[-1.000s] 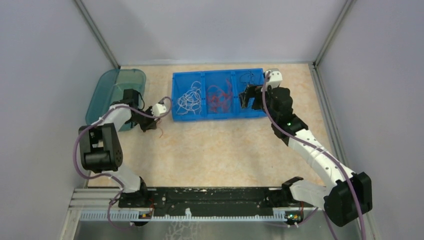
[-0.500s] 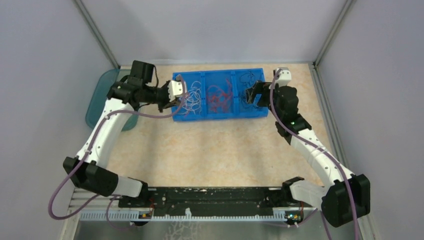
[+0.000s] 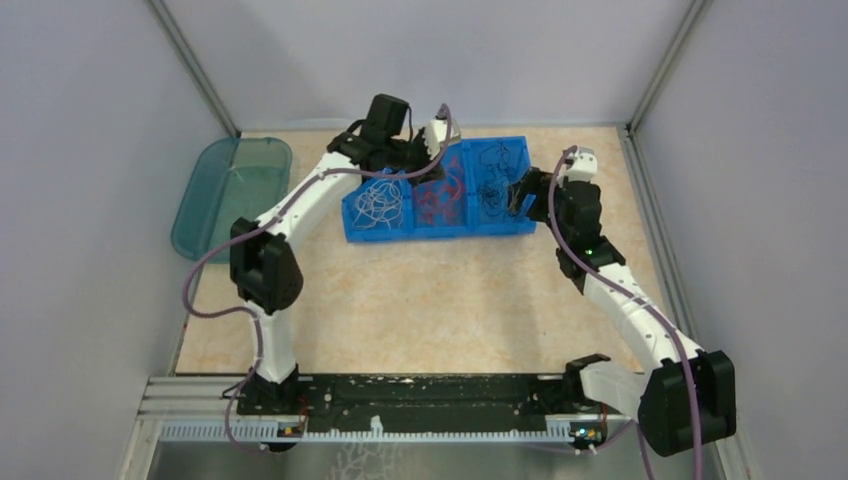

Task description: Untangle the cables

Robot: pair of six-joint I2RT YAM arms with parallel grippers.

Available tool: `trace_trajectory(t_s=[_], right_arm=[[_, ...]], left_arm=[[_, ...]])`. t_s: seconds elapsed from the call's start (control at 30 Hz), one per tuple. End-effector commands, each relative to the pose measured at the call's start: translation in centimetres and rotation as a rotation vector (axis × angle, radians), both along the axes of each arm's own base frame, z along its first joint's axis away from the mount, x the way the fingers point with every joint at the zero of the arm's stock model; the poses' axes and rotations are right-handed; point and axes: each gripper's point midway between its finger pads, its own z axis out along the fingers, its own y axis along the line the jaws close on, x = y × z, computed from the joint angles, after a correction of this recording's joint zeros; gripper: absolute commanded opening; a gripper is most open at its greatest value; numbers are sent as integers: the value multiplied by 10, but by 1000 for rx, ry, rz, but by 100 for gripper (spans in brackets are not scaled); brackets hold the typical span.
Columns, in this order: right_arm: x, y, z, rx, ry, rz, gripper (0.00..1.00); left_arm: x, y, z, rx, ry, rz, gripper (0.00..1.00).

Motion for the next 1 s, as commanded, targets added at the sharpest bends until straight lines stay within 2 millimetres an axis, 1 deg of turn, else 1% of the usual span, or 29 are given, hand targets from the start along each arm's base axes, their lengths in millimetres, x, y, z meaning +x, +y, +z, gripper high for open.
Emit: trace_trajectory(t_s=[0.0,0.03,0.07,0.1,0.13,0.17,0.2,0.23,0.27,0.33,0.37,0.43,0.5,0.53,0.57,0.63,0.67,0.7,0.73,0.77,0.8,0.83,0.87,0.93,0.97], right_arm=[[1,-13,31,24,-100,-54,85],[0,-15,30,26,-100,-59,85],[1,-16,29,25,-98,-63,85],[1,-17,28,24,-97,-66,85],[2,-18,28,25,-97,-68,85],[4,-19,28,26,-96,-70,85],[6,-20,28,29,-98,-68,85],[9,-20,30,33,-101,-68,84],[12,-19,32,38,-103,-65,84],[23,-18,38,43,-111,-58,82],[31,-17,36,42,-103,-56,80],[45,-14,41,51,-112,-48,76],[64,-12,44,62,-123,-46,71],[74,-9,49,69,-136,-41,68],[84,-6,48,71,-139,-35,65],[105,-1,43,75,-137,-24,60],[115,2,42,79,-141,-20,57],[124,4,38,80,-137,-15,55],[133,6,32,79,-130,-14,52],[143,8,19,75,-107,-17,48],[149,8,14,73,-97,-20,44],[157,10,-6,67,-63,-19,39],[162,11,-15,68,-50,-16,34],[168,15,-38,72,-9,-5,26],[170,18,-49,76,18,2,24]], left_arm=[[34,-24,1,-57,-40,57,0],[39,-27,-6,-46,-45,60,0],[45,-31,-17,-30,-42,65,0],[49,-31,-23,-17,-45,72,0],[53,-31,-35,3,-37,83,1],[55,-31,-44,20,-30,86,7],[56,-30,-54,38,-27,87,20],[57,-28,-61,54,-25,90,31],[60,-26,-67,70,-24,104,38],[65,-23,-73,85,-22,145,58],[66,-22,-74,90,-22,154,65],[65,-20,-69,95,-29,153,70],[63,-17,-52,85,-50,163,74],[62,-13,-42,78,-60,170,76],[58,-11,-33,73,-62,165,81],[47,-5,-14,68,-63,152,96],[41,-1,-3,64,-65,154,100],[36,5,6,62,-61,159,100],[33,13,14,57,-53,173,100],[30,20,21,46,-34,188,100],[28,28,29,30,-17,207,100],[28,38,35,8,6,231,100],[29,50,41,-15,30,263,100],[34,74,47,-60,84,329,100],[35,85,45,-75,116,366,100]])
